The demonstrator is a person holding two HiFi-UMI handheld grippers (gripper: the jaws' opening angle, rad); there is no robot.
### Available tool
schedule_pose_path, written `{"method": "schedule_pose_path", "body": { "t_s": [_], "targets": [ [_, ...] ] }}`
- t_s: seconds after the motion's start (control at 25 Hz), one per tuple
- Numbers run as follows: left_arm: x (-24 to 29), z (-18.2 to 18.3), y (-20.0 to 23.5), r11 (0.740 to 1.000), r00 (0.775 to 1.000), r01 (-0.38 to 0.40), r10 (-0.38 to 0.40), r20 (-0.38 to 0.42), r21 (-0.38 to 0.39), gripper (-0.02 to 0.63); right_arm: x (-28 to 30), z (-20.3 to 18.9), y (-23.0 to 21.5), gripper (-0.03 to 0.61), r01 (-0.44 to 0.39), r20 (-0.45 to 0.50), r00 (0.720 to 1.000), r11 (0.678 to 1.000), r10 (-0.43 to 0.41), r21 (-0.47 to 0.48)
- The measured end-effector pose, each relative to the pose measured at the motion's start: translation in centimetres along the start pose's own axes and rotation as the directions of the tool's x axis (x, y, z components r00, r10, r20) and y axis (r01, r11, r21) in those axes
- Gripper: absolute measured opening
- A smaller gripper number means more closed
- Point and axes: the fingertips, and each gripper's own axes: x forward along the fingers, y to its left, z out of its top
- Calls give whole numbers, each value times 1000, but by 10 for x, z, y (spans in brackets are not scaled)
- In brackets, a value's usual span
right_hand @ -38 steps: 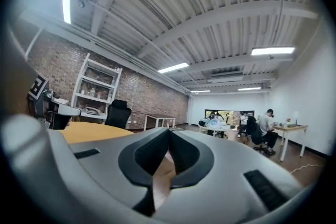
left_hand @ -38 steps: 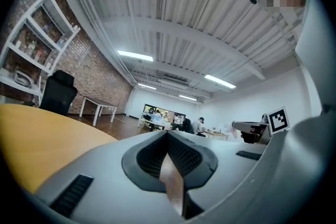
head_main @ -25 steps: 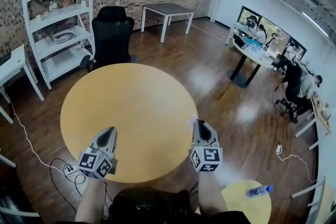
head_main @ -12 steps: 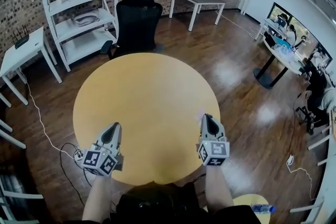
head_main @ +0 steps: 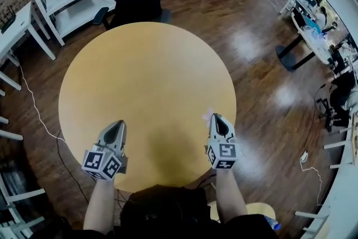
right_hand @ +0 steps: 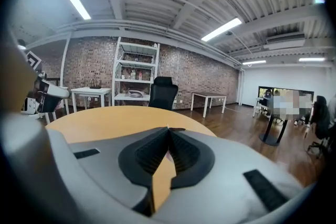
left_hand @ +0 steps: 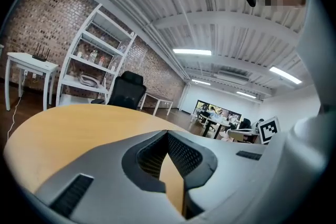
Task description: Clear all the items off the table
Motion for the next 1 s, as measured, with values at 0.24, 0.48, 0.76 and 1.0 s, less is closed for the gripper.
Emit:
{"method": "schedule_pose_path", "body": {
  "t_s": [0.24, 0.48, 0.76, 1.0],
  "targets": [
    [24, -50, 22, 998, 990, -65, 64, -126, -3, 2, 33, -53, -5, 3, -35, -107, 994, 999, 39, 35],
    [25, -70, 34, 991, 977, -130, 122, -176, -34, 2, 56, -87, 4, 3, -80, -182, 980, 997, 80, 10],
    [16, -76, 38, 989, 972, -143, 134, -195, -35, 2, 69, -103, 15, 7, -98, -221, 971, 995, 96, -2],
    [3, -61, 41, 988, 978, -144, 135, -156, -51, 2, 67, -91, 27, 71, -100, -227, 969, 995, 96, -8]
  ]
}}
